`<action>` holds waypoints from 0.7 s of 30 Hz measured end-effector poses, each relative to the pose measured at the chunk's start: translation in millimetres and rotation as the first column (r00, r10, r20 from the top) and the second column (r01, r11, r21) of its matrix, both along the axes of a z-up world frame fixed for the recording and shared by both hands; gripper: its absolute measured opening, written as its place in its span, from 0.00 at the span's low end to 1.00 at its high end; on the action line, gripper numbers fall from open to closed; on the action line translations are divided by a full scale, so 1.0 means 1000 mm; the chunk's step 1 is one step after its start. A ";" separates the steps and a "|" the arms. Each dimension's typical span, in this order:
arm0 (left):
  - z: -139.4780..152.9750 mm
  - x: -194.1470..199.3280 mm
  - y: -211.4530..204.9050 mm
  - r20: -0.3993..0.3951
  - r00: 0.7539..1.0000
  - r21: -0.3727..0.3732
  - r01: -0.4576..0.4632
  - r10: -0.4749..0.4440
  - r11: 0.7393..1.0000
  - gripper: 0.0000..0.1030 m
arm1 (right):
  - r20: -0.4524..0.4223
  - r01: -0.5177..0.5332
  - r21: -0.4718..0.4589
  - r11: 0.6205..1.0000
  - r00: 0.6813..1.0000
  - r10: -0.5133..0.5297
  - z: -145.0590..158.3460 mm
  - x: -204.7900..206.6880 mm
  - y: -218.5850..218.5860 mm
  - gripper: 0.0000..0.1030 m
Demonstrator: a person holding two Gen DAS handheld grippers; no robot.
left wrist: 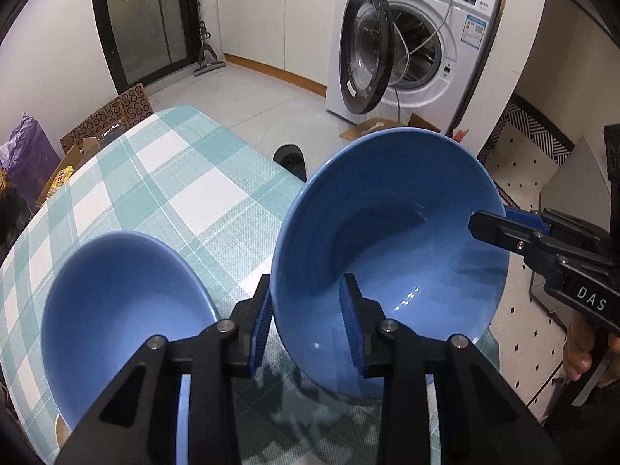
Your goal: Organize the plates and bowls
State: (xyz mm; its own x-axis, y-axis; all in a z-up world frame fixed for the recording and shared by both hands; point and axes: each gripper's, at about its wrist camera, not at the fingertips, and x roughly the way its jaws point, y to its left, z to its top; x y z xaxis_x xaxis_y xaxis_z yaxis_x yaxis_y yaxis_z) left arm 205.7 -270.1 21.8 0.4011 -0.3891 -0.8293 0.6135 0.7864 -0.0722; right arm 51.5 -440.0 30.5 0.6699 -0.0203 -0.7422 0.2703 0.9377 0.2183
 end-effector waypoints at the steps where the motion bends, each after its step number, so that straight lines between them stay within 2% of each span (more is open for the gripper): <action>1: 0.001 0.001 0.001 0.003 1.000 -0.006 -0.002 0.002 1.000 0.32 | 0.003 0.000 -0.005 1.000 1.000 0.000 0.001 0.001 0.002 0.24; 10: 0.012 0.004 0.017 0.022 0.999 -0.060 -0.030 0.031 0.998 0.32 | 0.020 -0.014 -0.040 0.999 1.000 0.014 0.015 0.006 0.015 0.24; 21: 0.037 -0.001 0.035 0.065 0.996 -0.121 -0.049 0.057 0.991 0.32 | 0.063 -0.031 -0.083 0.996 0.997 0.036 0.047 0.007 0.030 0.24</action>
State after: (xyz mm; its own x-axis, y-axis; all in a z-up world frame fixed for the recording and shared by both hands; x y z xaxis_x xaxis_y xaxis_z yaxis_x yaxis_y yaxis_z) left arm 204.6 -234.8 58.3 0.4781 -0.4601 -0.7482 0.5778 0.8063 -0.1266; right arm 58.4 -409.6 77.2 0.7178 -0.0556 -0.6941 0.2261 0.9614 0.1567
